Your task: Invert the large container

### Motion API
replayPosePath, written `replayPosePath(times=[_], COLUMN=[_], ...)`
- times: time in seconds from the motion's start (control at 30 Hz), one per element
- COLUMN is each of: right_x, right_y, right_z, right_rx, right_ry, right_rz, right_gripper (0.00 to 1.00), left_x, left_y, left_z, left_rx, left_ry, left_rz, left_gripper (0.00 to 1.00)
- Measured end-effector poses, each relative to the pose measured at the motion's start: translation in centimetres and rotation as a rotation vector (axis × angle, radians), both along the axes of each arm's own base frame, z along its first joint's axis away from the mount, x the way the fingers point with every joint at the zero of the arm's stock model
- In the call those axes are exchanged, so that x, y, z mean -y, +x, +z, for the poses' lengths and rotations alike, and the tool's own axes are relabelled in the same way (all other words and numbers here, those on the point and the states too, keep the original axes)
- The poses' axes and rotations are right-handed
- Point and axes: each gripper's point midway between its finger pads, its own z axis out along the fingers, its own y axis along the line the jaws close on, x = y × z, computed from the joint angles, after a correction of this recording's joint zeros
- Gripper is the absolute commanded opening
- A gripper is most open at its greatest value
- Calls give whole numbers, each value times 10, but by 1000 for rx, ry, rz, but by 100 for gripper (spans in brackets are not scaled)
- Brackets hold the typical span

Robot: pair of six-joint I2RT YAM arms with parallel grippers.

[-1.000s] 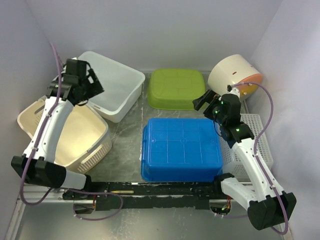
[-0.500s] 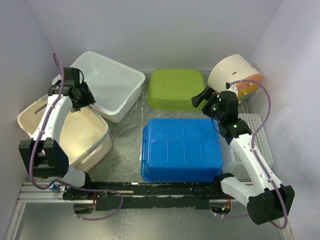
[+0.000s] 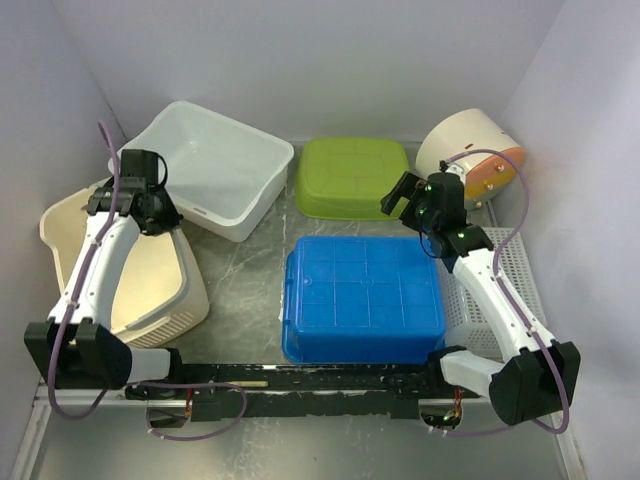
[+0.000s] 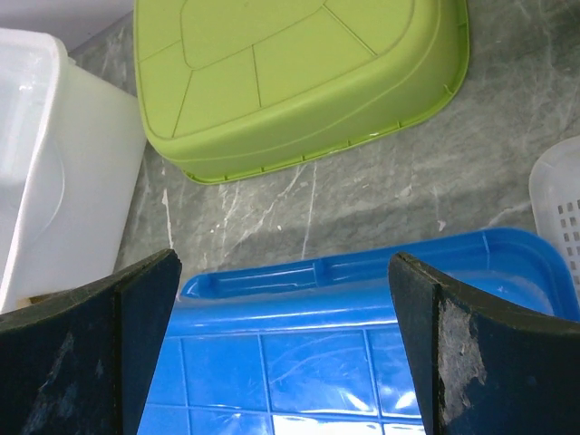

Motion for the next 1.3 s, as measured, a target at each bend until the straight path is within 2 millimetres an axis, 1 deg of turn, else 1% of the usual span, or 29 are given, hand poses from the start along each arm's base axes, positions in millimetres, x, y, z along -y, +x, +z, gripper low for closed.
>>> replayPosePath(times=[0.1, 0.17, 0.27, 0.4, 0.5, 0.63, 0.7, 0.77, 0.83, 0.87, 0.97, 1.07, 1.1, 1.17, 1.3], right_x=[-3, -5, -8, -11, -14, -21, -25, -28, -31, -33, -43, -53, -55, -56, -53], right_y=[5, 5, 5, 6, 6, 7, 7, 7, 7, 7, 8, 10, 13, 18, 25], right_z=[-1, -2, -1, 1, 3, 10, 13, 15, 17, 17, 21, 26, 31, 43, 81], right_rx=[-10, -13, -9, -2, 2, 23, 32, 35, 38, 38, 49, 60, 66, 88, 174], right_ry=[-2, 1, 12, 24, 39, 74, 92, 105, 120, 126, 154, 167, 167, 161, 146], right_rz=[15, 24, 39, 50, 59, 84, 96, 106, 117, 123, 176, 246, 268, 296, 338], right_gripper=[100, 100, 100, 100, 100, 100, 100, 100, 100, 100, 100, 100, 100, 100, 100], left_x=[19, 31, 46, 61, 71, 82, 87, 91, 97, 100, 116, 140, 151, 167, 194], left_y=[-12, -17, -21, -24, -28, -27, -25, -25, -25, -25, -26, -25, -24, -21, -19], left_z=[18, 29, 44, 71, 102, 150, 180, 206, 228, 235, 253, 265, 268, 271, 273], left_rx=[31, 48, 75, 114, 165, 281, 354, 416, 481, 509, 569, 590, 590, 588, 576], left_ry=[-26, -52, -89, -121, -142, -168, -191, -212, -240, -254, -315, -406, -448, -508, -643], left_rz=[-26, -38, -59, -78, -101, -136, -157, -176, -207, -225, -305, -414, -461, -527, -638], left_gripper=[7, 7, 7, 7, 7, 7, 7, 7, 7, 7, 7, 7, 7, 7, 7])
